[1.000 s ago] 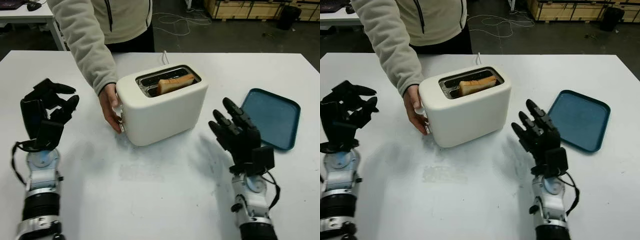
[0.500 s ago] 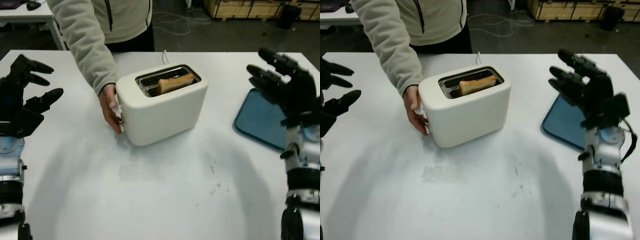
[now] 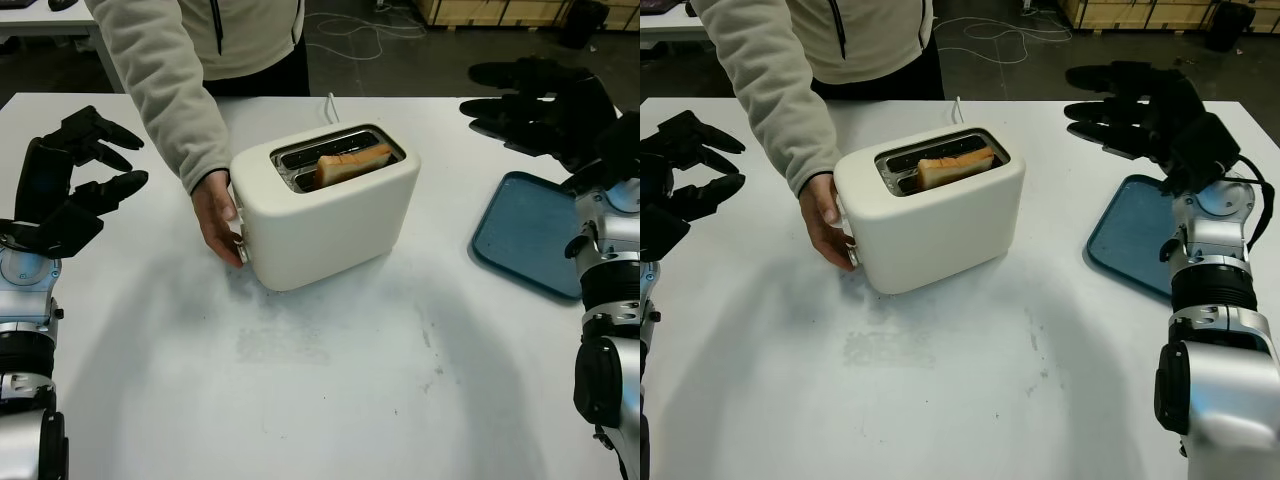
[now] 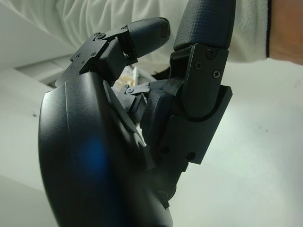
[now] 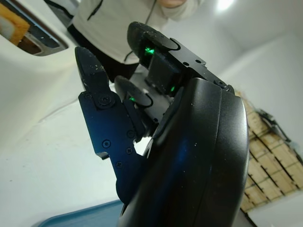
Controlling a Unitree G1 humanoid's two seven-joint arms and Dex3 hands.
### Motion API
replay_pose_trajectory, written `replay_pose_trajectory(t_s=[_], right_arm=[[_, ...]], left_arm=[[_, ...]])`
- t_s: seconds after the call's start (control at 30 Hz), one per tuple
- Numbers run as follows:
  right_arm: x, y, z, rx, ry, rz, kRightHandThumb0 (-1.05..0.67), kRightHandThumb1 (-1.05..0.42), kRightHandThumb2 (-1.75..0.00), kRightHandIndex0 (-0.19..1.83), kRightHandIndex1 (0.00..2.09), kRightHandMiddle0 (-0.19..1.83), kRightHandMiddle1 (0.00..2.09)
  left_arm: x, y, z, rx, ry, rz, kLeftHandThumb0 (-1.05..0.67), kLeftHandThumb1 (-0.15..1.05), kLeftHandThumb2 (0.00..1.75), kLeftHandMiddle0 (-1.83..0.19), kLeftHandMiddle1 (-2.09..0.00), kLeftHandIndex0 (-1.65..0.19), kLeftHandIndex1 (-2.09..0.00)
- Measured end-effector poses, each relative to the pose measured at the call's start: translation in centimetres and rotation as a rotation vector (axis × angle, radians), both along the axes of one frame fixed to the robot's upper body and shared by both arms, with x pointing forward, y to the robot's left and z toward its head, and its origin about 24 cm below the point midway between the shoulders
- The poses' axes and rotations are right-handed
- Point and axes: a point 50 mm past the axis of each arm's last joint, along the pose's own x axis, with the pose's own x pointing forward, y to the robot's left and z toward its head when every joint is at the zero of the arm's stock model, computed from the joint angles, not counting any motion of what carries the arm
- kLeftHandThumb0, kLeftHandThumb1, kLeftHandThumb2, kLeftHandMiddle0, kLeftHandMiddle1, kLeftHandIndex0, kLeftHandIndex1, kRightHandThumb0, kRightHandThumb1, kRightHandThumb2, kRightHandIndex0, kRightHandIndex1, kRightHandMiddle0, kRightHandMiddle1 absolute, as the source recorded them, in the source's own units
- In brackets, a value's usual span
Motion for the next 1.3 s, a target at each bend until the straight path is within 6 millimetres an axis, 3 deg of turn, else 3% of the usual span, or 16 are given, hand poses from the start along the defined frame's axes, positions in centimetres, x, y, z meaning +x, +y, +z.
replay_pose_trajectory(t_s=[0.2,0.37,0.6,0.93,1.3], right_arm=[[0.0,1.0,0.2,-0.048,-0.006,0.027,-0.08,-0.79,-0.01,1.0,0.09,0.9,0.02],[0.1,1.0,0.2,-0.047,0.002,0.028,-0.1,-0.78,0.0,1.0,0.1,0.9,0.02],[0.0,1.1,0.1,-0.052,0.006,0.042,-0.08,-0.79,0.0,1.0,0.12,0.91,0.02],[-0.3,1.1,0.2,-0.058,-0.003,0.053,0.05,-0.81,-0.01,0.97,0.14,0.89,0.01],[-0.5,1.2,0.2,-0.05,0.0,0.066,0.07,-0.82,-0.01,0.95,0.18,0.89,0.01]], left_arm=[[0.3,-0.3,0.4,0.048,0.02,-0.025,-1.05,0.92,0.28,-0.46,-1.46,-0.38,-1.37],[0.6,-0.2,1.8,0.108,0.023,-0.045,-1.05,0.92,0.28,-0.37,-1.53,-0.28,-1.45],[1.3,-0.9,3.9,0.135,-0.006,-0.103,-1.05,0.92,0.2,-0.48,-1.43,-0.42,-1.32],[1.2,-0.9,3.9,0.129,-0.021,-0.106,-1.05,0.92,0.24,-0.52,-1.41,-0.43,-1.32],[0.8,-0.8,3.1,0.109,-0.019,-0.093,-1.05,0.92,0.26,-0.54,-1.4,-0.45,-1.31]])
